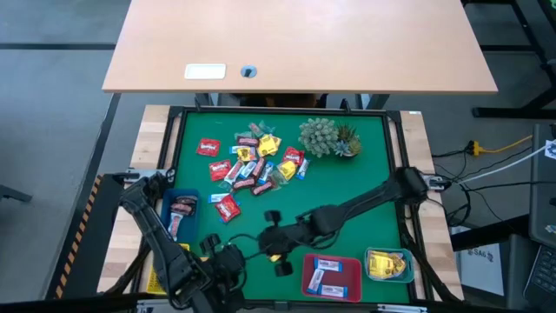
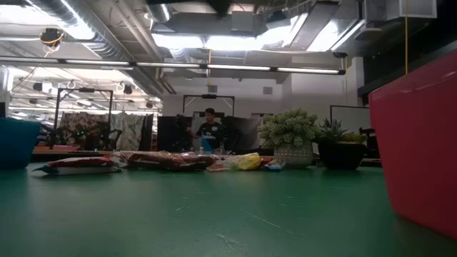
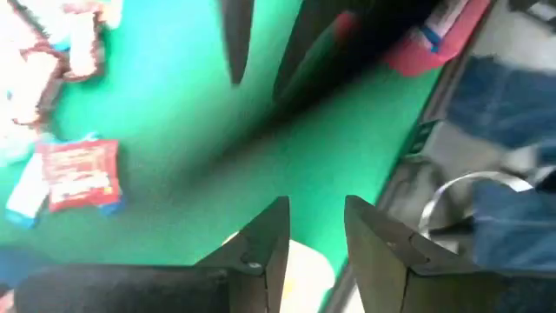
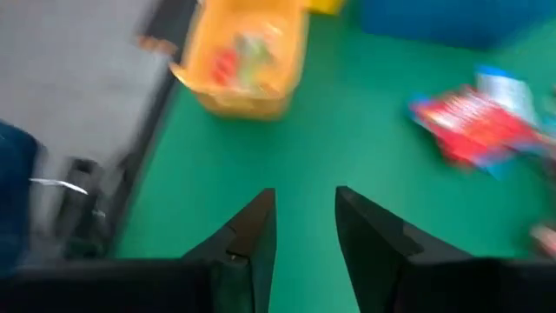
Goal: Sort candy
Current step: Put the brown chocolate into the blue bin
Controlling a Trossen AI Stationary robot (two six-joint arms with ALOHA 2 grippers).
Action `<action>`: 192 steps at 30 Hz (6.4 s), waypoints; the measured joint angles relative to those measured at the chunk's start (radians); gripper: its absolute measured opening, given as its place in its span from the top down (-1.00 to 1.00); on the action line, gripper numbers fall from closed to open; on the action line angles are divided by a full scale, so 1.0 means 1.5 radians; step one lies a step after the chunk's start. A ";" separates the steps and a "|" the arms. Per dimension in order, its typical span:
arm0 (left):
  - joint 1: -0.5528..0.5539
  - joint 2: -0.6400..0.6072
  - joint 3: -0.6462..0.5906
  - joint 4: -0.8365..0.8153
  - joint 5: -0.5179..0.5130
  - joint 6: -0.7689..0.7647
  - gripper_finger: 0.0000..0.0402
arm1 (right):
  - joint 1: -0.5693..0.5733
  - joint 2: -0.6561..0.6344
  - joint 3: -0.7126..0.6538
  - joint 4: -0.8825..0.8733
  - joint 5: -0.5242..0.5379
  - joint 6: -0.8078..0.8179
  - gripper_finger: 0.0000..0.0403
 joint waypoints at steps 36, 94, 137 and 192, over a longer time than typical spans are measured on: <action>0.340 0.003 -0.193 0.041 0.000 0.297 0.24 | 0.374 -0.468 -0.386 -0.511 0.404 0.451 0.41; 0.488 0.003 -0.376 0.270 0.279 0.555 0.65 | 0.288 -0.599 -0.569 -0.171 0.386 0.386 0.41; 0.129 -0.390 -0.671 -0.048 0.285 0.147 0.66 | 0.289 -0.590 -0.569 -0.087 0.356 0.444 0.41; 0.394 -0.389 -0.727 0.517 0.049 0.454 0.05 | 0.288 -0.590 -0.569 -0.124 0.357 0.348 0.41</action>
